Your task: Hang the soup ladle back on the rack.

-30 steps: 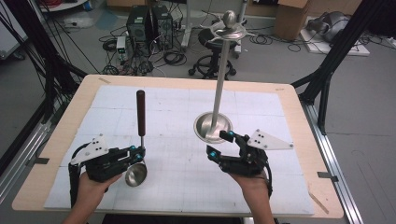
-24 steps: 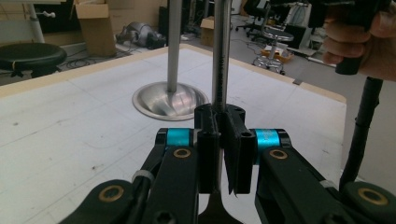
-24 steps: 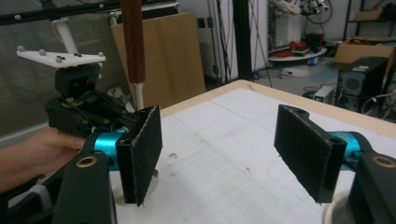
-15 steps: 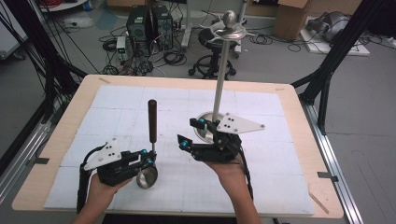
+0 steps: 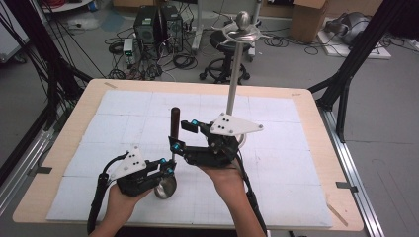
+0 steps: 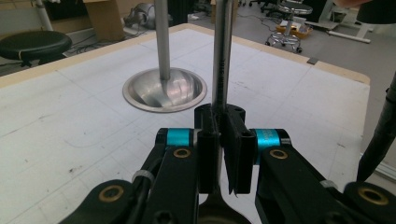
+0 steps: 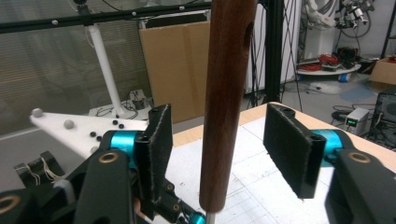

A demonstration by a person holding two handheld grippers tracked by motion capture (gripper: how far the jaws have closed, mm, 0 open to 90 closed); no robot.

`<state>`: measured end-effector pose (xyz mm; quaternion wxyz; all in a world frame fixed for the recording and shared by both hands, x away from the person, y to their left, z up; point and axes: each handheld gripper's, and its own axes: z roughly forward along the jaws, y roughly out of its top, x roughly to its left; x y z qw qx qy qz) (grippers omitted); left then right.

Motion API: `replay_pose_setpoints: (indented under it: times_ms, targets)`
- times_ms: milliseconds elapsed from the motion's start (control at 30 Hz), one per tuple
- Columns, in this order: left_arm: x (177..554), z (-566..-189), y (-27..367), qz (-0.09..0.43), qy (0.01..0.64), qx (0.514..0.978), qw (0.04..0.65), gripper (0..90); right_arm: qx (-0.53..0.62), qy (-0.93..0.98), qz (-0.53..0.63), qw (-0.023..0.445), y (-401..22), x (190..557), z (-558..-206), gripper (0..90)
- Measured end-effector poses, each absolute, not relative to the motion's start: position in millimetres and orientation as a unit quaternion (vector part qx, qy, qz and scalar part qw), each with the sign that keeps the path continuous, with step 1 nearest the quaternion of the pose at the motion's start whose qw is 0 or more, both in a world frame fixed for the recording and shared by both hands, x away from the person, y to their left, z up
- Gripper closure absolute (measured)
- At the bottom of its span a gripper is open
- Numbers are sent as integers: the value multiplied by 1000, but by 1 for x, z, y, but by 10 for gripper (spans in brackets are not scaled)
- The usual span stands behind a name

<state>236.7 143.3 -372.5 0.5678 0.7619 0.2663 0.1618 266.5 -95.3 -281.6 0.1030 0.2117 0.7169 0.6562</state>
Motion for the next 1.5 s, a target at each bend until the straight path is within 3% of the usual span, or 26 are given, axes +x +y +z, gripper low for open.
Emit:
replay_pose_setpoints:
  times_ms: [100,167,333,433,600,733,867,1267,1500]
  targets:
    - [237,-372,139,161,265,764,566,840,217,718,652,108,-93,268,-282,448]
    - [237,-372,137,160,265,765,564,839,217,716,654,110,-93,269,-283,518]
    - [237,-372,135,158,264,767,563,839,220,717,652,117,-93,268,-282,590]
    - [236,-372,133,157,261,767,564,839,216,716,652,120,-93,267,-281,693]
    - [237,-371,134,146,254,766,571,834,214,713,657,122,-94,265,-280,717]
    - [237,-370,137,110,233,755,603,687,189,721,656,116,-96,263,-277,727]
    - [242,-371,140,76,200,765,607,605,161,736,648,111,-100,263,-276,726]
    - [247,-376,137,42,155,762,627,674,105,713,693,3,-116,271,-281,727]
    - [247,-379,134,25,138,761,633,763,91,710,699,-14,-115,271,-282,725]
